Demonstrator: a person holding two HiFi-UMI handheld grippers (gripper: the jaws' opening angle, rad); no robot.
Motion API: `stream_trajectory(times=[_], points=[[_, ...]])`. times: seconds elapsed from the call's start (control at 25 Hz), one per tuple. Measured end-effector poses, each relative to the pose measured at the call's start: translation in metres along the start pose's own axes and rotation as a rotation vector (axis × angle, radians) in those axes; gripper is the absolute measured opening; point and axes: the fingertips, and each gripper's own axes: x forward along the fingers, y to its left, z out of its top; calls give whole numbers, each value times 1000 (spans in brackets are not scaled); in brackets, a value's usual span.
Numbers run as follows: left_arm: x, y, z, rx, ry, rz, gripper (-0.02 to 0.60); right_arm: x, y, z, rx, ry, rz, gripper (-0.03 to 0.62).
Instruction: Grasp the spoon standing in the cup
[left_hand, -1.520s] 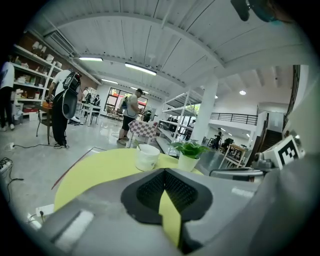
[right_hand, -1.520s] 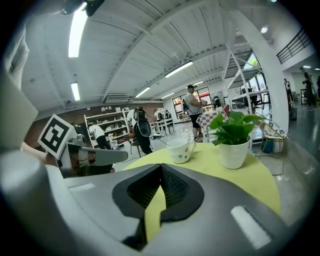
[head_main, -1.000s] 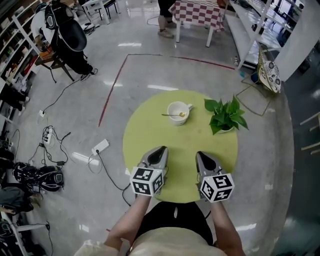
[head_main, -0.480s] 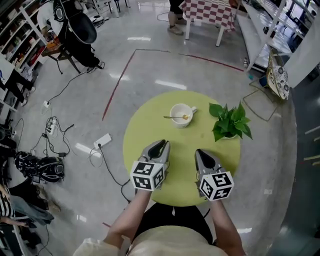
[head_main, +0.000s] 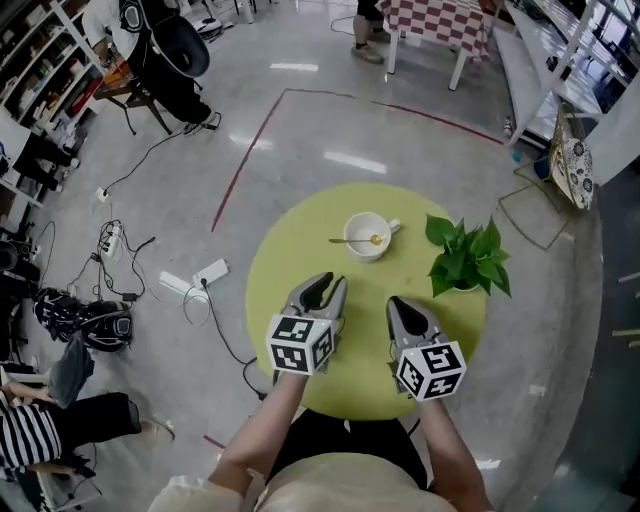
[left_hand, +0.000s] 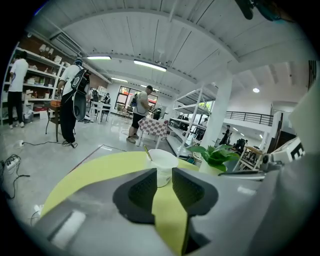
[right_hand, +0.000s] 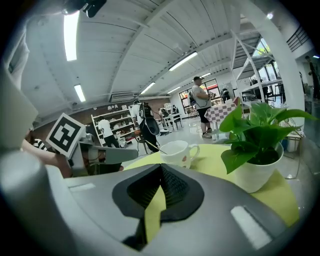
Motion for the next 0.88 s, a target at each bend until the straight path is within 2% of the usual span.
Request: stream_trajectory(times=[0.88], points=[[56, 30, 8, -77, 28, 57, 137, 41, -19, -10, 30, 66, 38, 3]])
